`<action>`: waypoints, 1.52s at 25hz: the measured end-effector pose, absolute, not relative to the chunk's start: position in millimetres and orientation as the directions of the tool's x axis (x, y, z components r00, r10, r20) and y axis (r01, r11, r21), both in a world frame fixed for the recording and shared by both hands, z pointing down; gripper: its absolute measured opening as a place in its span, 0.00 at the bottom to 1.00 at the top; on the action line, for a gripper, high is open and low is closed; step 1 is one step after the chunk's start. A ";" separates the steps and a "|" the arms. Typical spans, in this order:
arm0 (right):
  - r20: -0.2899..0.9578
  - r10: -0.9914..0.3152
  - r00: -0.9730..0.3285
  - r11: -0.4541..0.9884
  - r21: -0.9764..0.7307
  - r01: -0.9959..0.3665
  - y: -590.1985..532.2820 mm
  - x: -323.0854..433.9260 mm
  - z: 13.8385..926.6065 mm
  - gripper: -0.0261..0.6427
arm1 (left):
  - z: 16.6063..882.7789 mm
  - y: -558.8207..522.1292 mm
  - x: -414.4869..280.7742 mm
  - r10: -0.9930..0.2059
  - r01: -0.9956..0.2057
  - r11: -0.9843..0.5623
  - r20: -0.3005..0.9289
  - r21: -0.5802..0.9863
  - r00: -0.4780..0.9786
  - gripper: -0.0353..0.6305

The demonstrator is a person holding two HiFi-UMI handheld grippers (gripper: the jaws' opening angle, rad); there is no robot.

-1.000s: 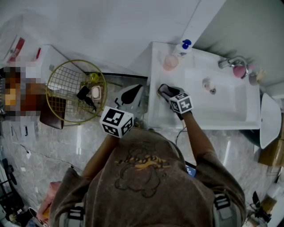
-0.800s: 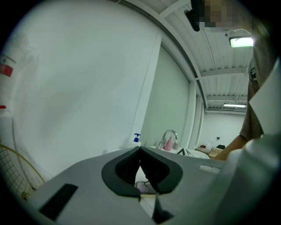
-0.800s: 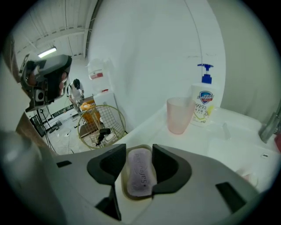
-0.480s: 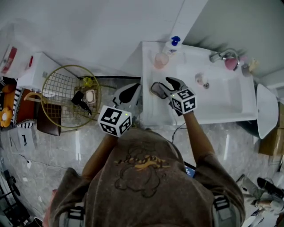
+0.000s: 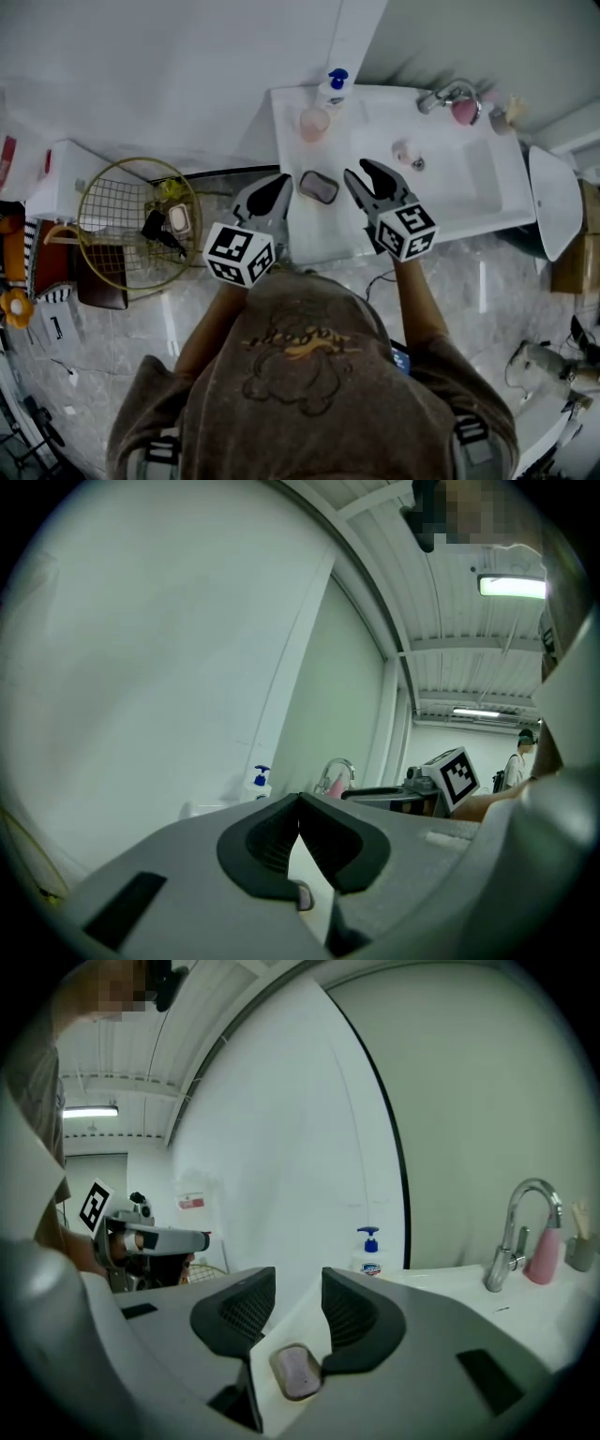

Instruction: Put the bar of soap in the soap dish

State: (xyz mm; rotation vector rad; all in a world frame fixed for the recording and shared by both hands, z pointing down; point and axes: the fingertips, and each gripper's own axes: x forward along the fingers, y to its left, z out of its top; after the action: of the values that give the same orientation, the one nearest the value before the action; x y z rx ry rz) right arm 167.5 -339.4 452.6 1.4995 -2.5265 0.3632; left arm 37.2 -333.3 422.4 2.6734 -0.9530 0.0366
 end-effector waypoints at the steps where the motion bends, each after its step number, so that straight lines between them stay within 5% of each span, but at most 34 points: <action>1: 0.265 -0.846 -0.463 0.448 -0.118 -0.886 -333.9 171.6 448.9 0.26 | 423.0 -333.5 40.1 -0.609 -0.617 -0.737 0.124 0.276 0.783 0.06; 15: 0.092 -0.966 -0.241 0.222 -0.181 -0.958 -270.4 218.7 432.3 0.18 | 423.4 -337.9 63.8 -0.577 -0.585 -0.765 0.117 0.272 0.809 0.06; 28: 0.125 -0.976 -0.176 0.150 -0.191 -0.970 -268.9 211.3 458.5 0.04 | 437.3 -337.1 46.8 -0.601 -0.611 -0.756 0.122 0.233 0.790 0.06; 38: 0.149 -0.973 -0.175 0.149 -0.173 -0.974 -269.2 209.5 467.5 0.04 | 442.1 -338.5 32.1 -0.633 -0.646 -0.734 0.133 0.209 0.763 0.06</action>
State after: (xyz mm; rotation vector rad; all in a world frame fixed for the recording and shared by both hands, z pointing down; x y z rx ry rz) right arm 209.5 -269.2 467.5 2.0162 -2.3793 0.3605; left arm 32.1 -338.5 442.1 2.7172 -1.0023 0.0776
